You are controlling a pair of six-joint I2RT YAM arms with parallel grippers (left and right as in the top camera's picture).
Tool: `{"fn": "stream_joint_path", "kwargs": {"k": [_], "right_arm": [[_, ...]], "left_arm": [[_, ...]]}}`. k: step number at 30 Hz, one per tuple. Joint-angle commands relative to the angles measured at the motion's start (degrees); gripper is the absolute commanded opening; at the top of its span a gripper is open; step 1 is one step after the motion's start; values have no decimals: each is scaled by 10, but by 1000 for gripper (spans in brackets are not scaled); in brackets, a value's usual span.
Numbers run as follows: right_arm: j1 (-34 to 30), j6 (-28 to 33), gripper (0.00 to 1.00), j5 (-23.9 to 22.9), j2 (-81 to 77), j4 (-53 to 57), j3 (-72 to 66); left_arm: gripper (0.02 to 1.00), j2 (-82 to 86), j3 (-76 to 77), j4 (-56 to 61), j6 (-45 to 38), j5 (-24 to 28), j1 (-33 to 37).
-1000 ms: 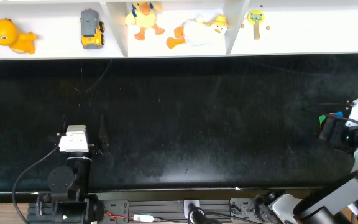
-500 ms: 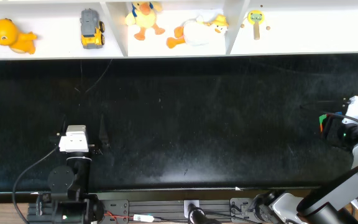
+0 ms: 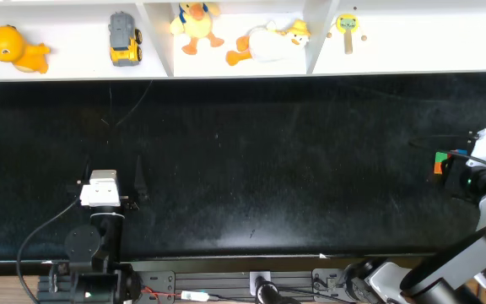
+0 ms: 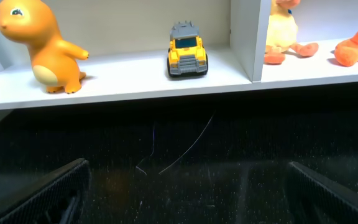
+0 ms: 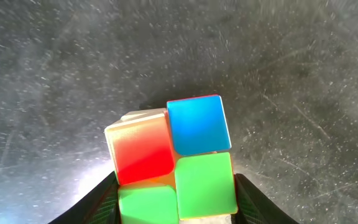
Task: Store Toys
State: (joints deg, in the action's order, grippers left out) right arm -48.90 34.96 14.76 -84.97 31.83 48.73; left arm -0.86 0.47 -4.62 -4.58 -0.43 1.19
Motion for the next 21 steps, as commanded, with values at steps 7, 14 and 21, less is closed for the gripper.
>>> {"fn": "stream_joint_path", "kwargs": {"k": [7,14,21], "right_arm": [[98,-108,452,8,65,-4,56],[147,-163,459,1,14,-8,162],[153,-197,478,1,-69,-9,256]], "left_arm": [[998,7,0,-2,2,8,-2],[998,7,0,-2,2,8,-2],[998,7,0,-2,2,8,-2]]}}
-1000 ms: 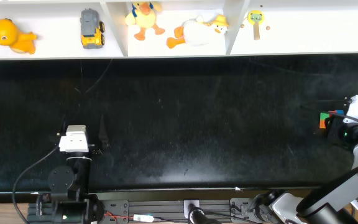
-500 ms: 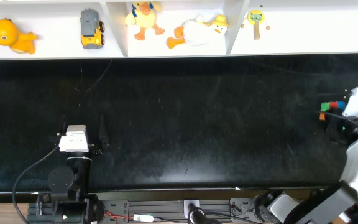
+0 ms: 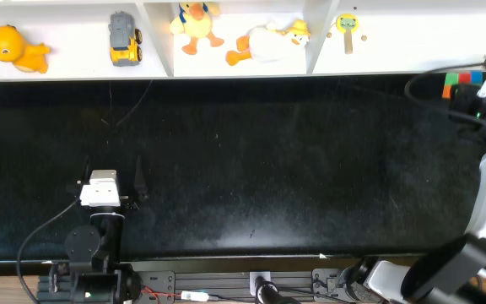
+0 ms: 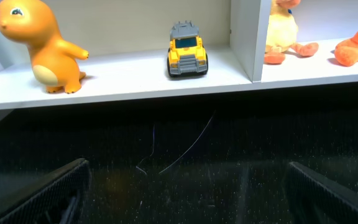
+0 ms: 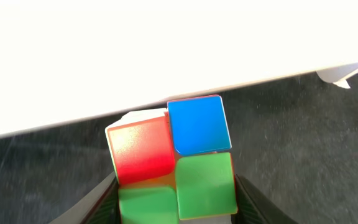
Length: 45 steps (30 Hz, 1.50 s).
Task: Store Toys
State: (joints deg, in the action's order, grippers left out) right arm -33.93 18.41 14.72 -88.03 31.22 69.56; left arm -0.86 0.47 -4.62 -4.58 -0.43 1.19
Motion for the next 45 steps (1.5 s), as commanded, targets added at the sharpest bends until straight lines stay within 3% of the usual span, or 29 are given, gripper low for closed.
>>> {"fn": "stream_joint_path", "kwargs": {"k": [1,12,17,18,21,26,29,37,45], "right_arm": [[3,-35,481,3,-50,-6,59],[23,-39,492,27,-153,-20,166],[36,-70,489,40,-184,-42,191],[39,-74,573,44,-187,-48,191],[48,-82,996,43,-191,-54,191],[51,-81,993,26,-185,7,189],[51,-81,996,-11,-150,26,151],[42,-50,998,-61,37,-52,-111],[50,-17,996,-63,179,-226,-349]], "left_arm": [[996,7,0,-2,2,8,-2],[998,7,0,-2,2,8,-2],[998,7,0,-2,2,8,-2],[998,7,0,-2,2,8,-2],[998,7,0,-2,2,8,-2],[998,7,0,-2,2,8,-2],[998,7,0,-2,2,8,-2],[998,7,0,-2,2,8,-2],[998,7,0,-2,2,8,-2]]}}
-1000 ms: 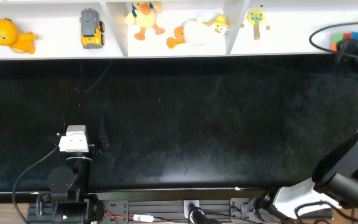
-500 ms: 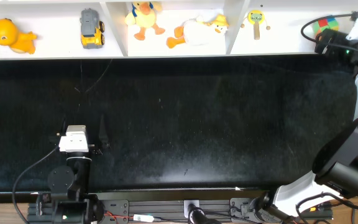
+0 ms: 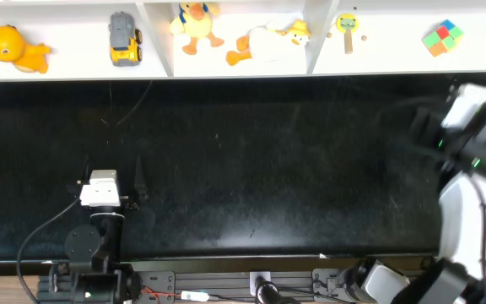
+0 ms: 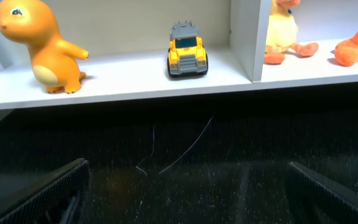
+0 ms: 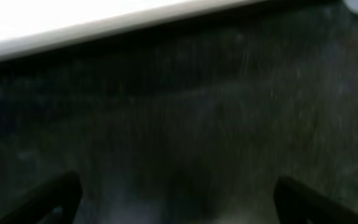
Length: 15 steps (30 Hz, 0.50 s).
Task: Store Toys
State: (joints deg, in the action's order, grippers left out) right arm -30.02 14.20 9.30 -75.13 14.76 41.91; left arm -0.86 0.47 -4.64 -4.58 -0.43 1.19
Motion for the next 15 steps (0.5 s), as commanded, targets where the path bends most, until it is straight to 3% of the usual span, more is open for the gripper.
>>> {"fn": "stream_joint_path", "kwargs": {"k": [1,8,12,15], "right_arm": [[30,32,998,-11,69,-96,-97],[230,11,996,-105,209,-278,-232],[240,-42,993,-104,332,-304,-325],[240,-41,996,-116,424,-273,-376]], "left_arm": [[998,7,0,-2,2,8,-2],[998,7,0,-2,2,8,-2],[998,7,0,-2,2,8,-2],[996,7,0,-2,2,8,-2]]}}
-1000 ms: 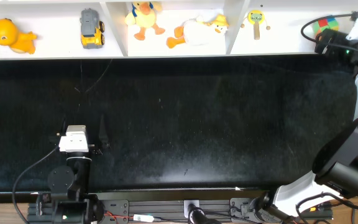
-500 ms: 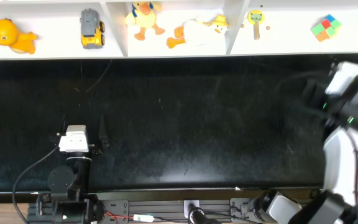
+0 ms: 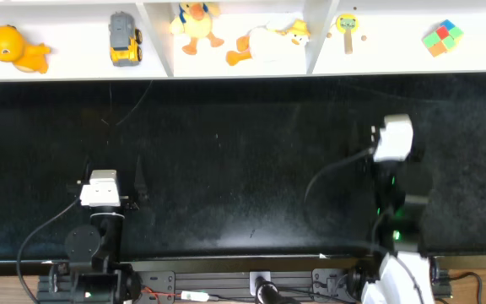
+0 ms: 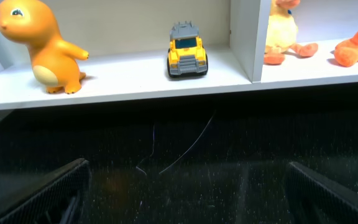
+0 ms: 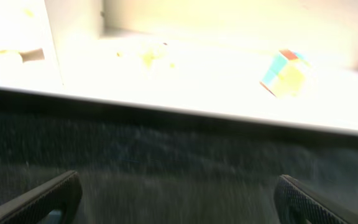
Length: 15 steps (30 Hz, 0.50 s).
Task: Store Toys
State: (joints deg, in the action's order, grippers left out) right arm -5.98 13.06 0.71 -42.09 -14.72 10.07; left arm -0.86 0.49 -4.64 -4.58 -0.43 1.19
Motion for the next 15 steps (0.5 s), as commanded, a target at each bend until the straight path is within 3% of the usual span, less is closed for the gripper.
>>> {"fn": "stream_joint_path", "kwargs": {"k": [1,8,15], "right_arm": [[0,-30,996,-32,124,39,-70],[4,-99,996,-35,317,195,-98],[3,-103,996,-24,421,192,-98]], "left_arm": [[998,7,0,-2,2,8,-2],[998,7,0,-2,2,8,-2],[998,7,0,-2,2,8,-2]]}}
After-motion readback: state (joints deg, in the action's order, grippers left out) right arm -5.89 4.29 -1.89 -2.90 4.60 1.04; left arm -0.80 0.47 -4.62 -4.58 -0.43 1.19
